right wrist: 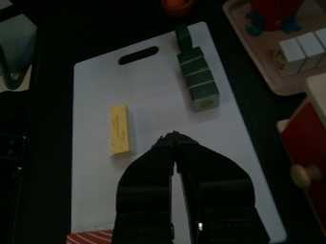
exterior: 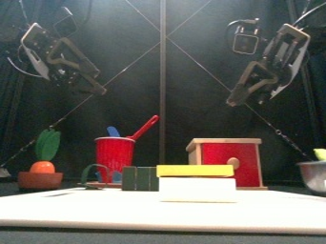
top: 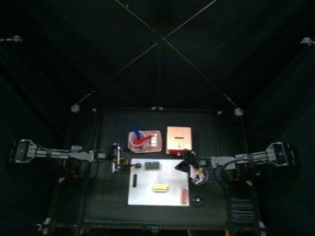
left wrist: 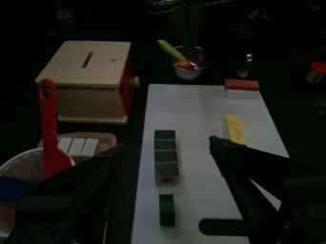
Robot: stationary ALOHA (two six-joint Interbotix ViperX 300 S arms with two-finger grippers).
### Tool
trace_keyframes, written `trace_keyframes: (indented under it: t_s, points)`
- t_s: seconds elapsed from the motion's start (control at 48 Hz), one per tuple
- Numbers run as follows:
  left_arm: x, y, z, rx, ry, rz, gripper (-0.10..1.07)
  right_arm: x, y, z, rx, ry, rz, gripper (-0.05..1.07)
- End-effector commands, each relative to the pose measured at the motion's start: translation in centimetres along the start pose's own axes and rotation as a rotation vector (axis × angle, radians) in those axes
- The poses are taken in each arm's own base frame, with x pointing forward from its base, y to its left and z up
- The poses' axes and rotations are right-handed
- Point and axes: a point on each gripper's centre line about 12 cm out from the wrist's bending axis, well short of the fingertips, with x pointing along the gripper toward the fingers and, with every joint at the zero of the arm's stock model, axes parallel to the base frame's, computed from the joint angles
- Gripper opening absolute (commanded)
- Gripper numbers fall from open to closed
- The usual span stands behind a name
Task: Place egg sushi into bowl
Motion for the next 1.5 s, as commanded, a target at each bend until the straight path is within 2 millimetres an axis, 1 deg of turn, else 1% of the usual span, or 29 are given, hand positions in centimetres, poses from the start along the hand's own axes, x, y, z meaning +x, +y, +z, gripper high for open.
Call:
trace_keyframes:
  t_s: [0.0,0.083,0.229,0.292,0.354,0.438,0.604,0.792,0.958,1.229,1.479]
  points:
    - [0.0,0.2,0.3,0.014,-0.01,0.004,1.03,1.6,1.4,1.4,-0.013,-0.005,0.026,0.61]
    - [0.0,0.2,0.2,0.022,-0.009,0.006,1.03,3.0,2.2,1.5,-0.028,0.021,0.037,0.75]
    - [0.0,0.3,0.0,0.031,-0.004,0.009,1.03,5.2,3.7,1.3,-0.055,0.086,0.049,0.95]
    - [0.0,0.4,0.0,0.033,-0.004,0.01,1.03,6.0,4.3,1.1,-0.065,0.118,0.051,1.01]
    - [0.0,0.5,0.0,0.035,-0.003,0.013,1.03,6.7,4.7,0.9,-0.07,0.154,0.047,1.04]
    - [0.0,0.5,0.0,0.034,-0.002,0.016,1.03,7.4,5.0,0.7,-0.073,0.202,0.036,1.04]
    - [-0.1,0.6,-0.4,0.033,0.008,0.019,1.03,9.0,5.6,-0.3,-0.079,0.305,0.016,1.04]
    - [-0.1,0.7,-0.6,0.03,0.013,0.022,1.03,10.6,6.5,-1.4,-0.107,0.363,0.018,1.04]
    - [-0.2,0.8,-0.7,0.031,0.014,0.025,1.03,11.7,6.7,-2.2,-0.104,0.391,0.013,1.03]
    - [-0.2,0.8,-0.9,0.03,0.019,0.026,1.03,12.6,6.8,-3.4,-0.126,0.471,-0.011,1.03]
    - [-0.2,0.7,-1.2,0.03,0.027,0.024,1.03,12.8,6.8,-3.5,-0.131,0.518,-0.03,1.02]
